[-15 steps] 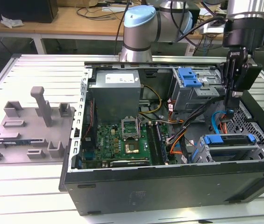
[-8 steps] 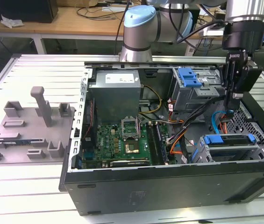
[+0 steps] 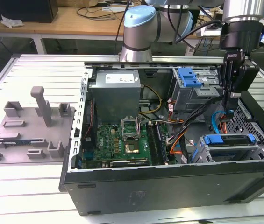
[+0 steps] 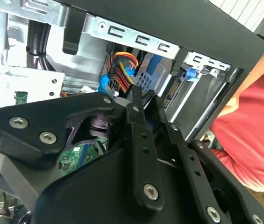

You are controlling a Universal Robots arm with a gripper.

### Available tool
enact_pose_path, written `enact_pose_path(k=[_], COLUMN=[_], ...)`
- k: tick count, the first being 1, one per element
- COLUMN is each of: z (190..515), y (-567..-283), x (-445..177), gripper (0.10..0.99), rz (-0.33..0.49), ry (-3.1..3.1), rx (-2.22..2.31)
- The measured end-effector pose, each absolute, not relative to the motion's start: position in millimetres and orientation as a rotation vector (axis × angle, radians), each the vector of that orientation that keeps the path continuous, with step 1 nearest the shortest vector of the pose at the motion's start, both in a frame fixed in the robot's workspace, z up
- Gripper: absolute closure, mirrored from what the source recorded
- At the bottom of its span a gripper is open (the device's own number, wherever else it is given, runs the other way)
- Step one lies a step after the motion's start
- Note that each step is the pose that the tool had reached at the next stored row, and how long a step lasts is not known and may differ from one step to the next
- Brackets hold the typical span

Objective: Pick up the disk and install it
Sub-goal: 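Insert the first disk wire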

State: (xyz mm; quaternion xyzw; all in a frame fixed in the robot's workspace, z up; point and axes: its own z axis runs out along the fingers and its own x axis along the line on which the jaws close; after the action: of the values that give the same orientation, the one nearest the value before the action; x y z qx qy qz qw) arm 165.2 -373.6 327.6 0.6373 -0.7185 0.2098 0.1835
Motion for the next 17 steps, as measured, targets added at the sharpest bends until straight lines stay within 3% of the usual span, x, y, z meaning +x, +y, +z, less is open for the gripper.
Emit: enact_pose_path(k=[17], z=[324.6], y=[-373.1], x=[165.0], gripper=[0.824], rz=[0.614], ry=[-2.011], rx=[1.784])
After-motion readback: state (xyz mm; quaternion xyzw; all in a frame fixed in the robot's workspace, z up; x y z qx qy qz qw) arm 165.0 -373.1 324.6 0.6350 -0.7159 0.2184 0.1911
